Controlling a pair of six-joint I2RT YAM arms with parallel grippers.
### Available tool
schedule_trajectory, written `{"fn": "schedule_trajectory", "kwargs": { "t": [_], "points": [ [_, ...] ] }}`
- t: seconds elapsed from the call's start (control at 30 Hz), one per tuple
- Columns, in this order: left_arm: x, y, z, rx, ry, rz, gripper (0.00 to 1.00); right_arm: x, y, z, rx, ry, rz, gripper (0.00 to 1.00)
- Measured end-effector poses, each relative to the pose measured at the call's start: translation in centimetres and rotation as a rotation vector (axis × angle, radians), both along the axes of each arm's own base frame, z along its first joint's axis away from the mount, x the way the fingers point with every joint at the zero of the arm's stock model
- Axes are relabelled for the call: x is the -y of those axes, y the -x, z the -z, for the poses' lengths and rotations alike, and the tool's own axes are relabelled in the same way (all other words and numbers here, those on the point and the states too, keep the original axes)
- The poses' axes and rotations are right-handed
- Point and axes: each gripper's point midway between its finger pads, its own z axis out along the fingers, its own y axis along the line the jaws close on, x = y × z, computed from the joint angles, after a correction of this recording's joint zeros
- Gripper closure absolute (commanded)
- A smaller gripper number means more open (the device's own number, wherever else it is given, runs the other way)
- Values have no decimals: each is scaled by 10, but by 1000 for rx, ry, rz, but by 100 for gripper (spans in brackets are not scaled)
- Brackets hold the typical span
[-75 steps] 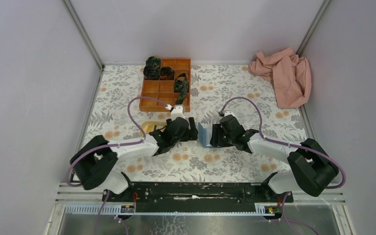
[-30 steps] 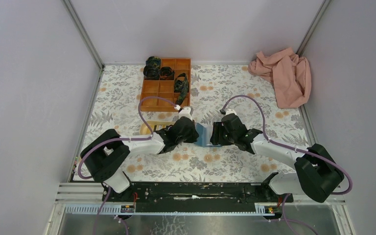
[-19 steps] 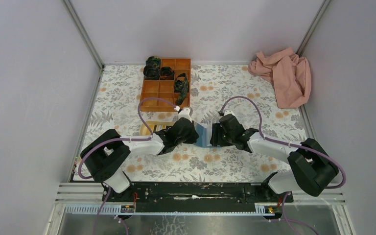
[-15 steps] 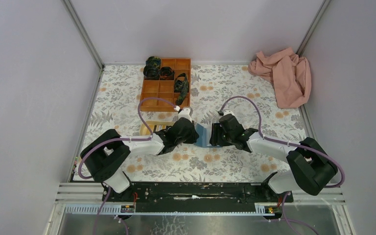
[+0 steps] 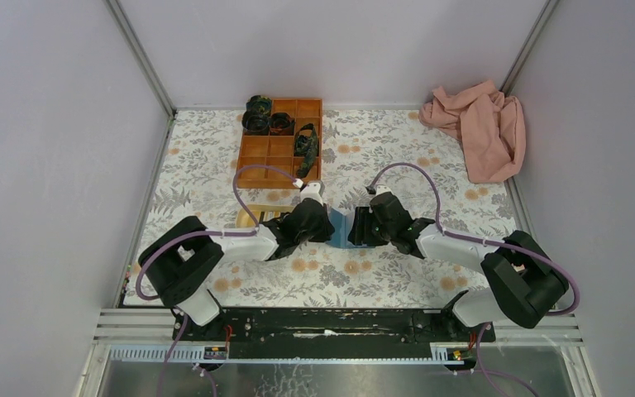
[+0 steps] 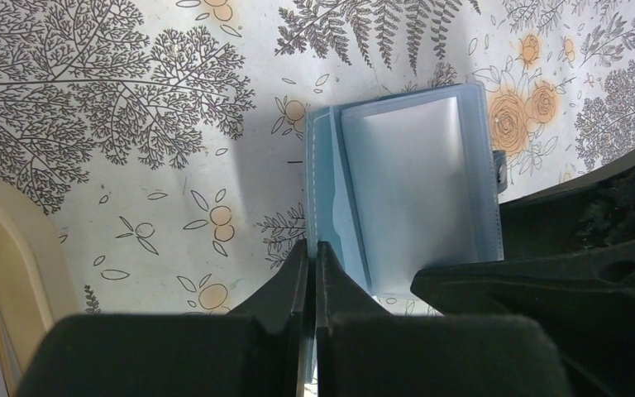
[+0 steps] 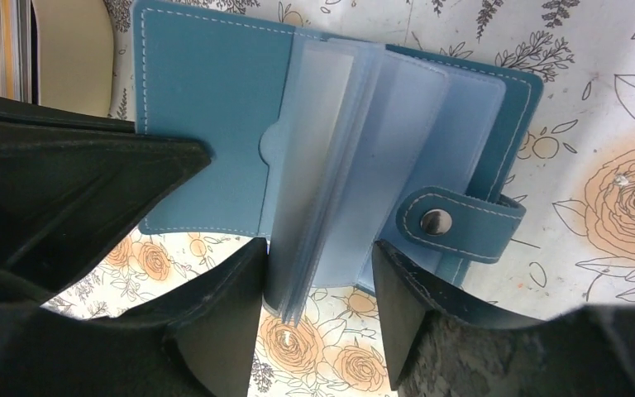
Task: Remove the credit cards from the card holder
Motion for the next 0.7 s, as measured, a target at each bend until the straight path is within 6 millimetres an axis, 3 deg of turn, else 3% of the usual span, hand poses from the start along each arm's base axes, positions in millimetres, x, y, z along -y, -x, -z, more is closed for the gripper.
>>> {"fn": "schedule_trajectory", "kwargs": {
  "t": [0.23, 0.4, 0.7],
  "points": [
    [-1, 0, 4, -6, -7, -1, 100, -5, -6, -9, 18, -16, -3, 44],
    [-1, 0, 6, -10, -9, 1, 100, -19, -15, -21, 34, -54, -23, 44],
    [-2, 0, 12, -25, -15, 3, 100, -33, -17, -16, 4, -87, -54, 44]
  ]
}}
